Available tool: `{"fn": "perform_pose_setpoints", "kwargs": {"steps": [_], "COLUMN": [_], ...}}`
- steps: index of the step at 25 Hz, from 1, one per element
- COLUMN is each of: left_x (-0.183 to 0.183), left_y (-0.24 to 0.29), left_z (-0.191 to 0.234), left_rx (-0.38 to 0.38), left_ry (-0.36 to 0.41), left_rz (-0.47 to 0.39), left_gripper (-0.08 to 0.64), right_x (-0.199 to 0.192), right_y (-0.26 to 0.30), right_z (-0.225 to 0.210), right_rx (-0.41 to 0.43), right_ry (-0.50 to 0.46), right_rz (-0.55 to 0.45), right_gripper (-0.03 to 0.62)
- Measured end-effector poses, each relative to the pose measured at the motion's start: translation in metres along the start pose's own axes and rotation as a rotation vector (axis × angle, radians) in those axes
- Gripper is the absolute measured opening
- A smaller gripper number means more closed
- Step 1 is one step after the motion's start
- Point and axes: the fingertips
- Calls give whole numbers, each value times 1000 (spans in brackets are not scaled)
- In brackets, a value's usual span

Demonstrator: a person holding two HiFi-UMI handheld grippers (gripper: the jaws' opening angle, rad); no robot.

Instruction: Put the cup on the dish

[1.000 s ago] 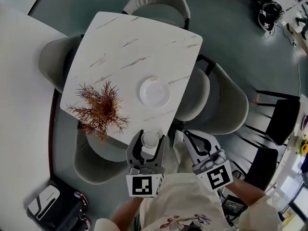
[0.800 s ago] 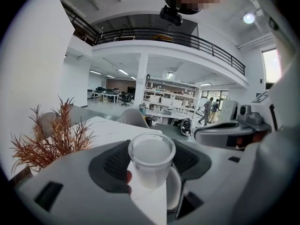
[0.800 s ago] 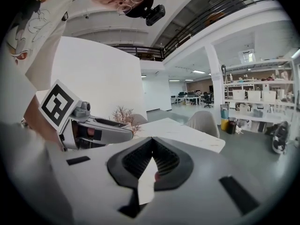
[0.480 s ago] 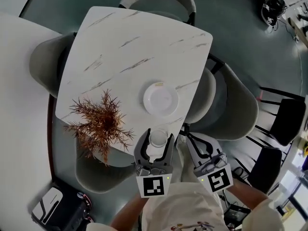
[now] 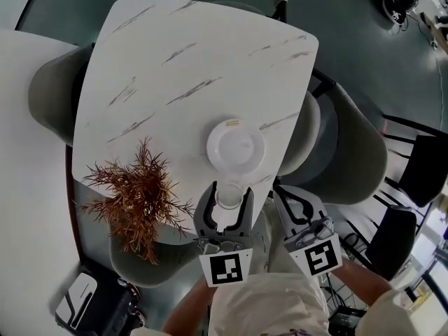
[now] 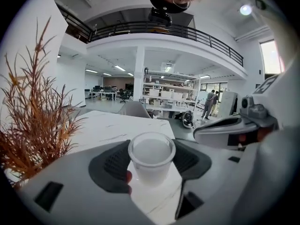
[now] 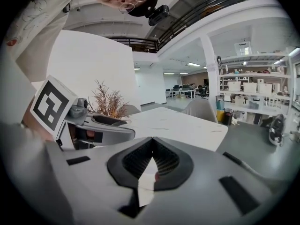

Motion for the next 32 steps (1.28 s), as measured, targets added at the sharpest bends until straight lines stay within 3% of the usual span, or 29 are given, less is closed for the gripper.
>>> {"fn": "perform_pose_setpoints", "kwargs": {"steps": [4,8,22,32], "left_x": [-14,-29,-73,-72], "left_y": [15,28,64,74], "left_z": [7,3,12,12], "left_rx": [8,-86,-52,-40], "left_ry": [5,175,151,135], "left_rz": [7,66,95,62], "left_gripper": [273,273,272,272], "right_x": [-10,-22,-68,-75], "right_y": [13,23,40,46], "right_z": [-11,-16,-40,-40], "right_rx": [-19,-17,-39,-56], "right_ry": [8,13,45,74], "right_rz": [-4,10,70,68], "right_gripper": [6,6,6,6]}}
Point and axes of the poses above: the fingertips, and each gripper's own axes: y forward along the fingers, z to its left, x out of its top, and after that the axes turned 9 degrees about -z, right-handed
